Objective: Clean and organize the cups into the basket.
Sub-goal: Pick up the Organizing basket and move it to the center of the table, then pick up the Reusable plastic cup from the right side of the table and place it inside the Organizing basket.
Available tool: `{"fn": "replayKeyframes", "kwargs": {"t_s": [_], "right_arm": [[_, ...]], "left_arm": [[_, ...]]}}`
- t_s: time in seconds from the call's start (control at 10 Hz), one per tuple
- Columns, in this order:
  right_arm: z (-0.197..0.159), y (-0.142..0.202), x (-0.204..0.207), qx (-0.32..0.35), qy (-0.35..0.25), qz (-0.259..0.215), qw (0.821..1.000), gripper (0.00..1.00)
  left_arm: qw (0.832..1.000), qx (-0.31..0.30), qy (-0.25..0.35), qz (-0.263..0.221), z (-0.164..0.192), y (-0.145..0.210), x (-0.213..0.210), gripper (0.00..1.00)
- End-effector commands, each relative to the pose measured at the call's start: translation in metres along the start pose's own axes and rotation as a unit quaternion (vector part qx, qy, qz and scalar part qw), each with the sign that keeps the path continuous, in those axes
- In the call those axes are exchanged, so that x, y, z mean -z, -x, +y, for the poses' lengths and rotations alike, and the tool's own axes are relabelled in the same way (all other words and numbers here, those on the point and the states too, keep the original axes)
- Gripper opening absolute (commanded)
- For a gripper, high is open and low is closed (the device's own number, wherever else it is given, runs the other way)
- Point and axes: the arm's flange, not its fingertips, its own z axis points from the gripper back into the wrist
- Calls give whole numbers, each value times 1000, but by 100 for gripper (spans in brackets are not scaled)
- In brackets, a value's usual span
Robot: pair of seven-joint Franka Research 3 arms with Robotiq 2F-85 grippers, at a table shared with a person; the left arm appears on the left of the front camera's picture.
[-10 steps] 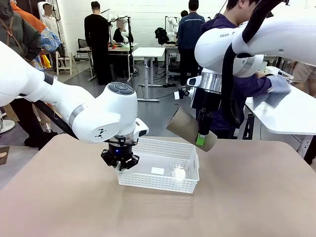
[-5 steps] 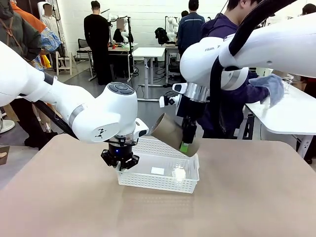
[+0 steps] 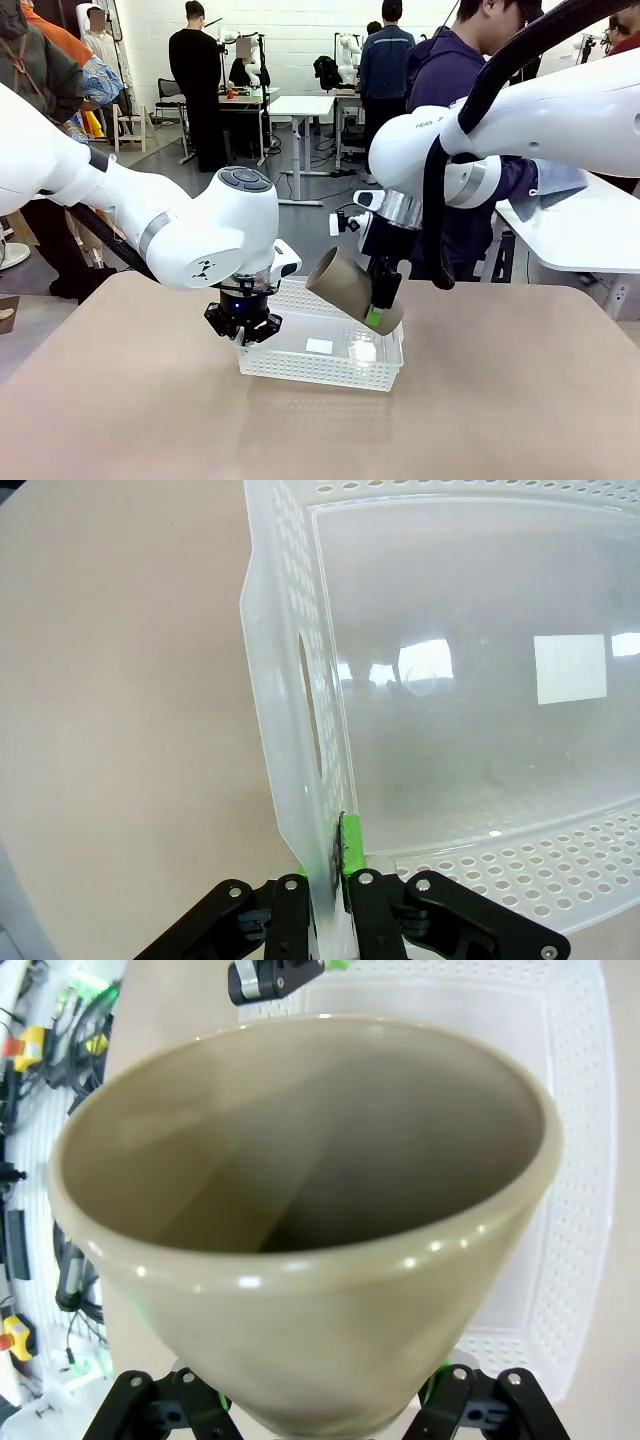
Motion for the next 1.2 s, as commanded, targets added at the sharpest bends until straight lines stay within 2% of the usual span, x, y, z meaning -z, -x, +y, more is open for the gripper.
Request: {"fn": "replayKeyframes", "kwargs": {"t_s": [0.0,0.6,0.9,1.0,1.1], "right_arm": [[3,3,17,-13,-6,-20,1000,80],[-15,-1,65,-3,-45,-6,999,80],[-16,-4,74,-10,-61,4,998,80],[-16,-4,73,-13,-65,3,998,100],[-16,-4,72,-15,-65,3,998,100]], "left_arm": [[1000,4,-4,0,-1,3,2,0],[1000,4,-4,0,-1,3,2,0],[1000,4,-4,0,-1,3,2,0],[1000,4,-4,0,-1,3,2,0],[1000,4,-4,0,-1,3,2,0]]}}
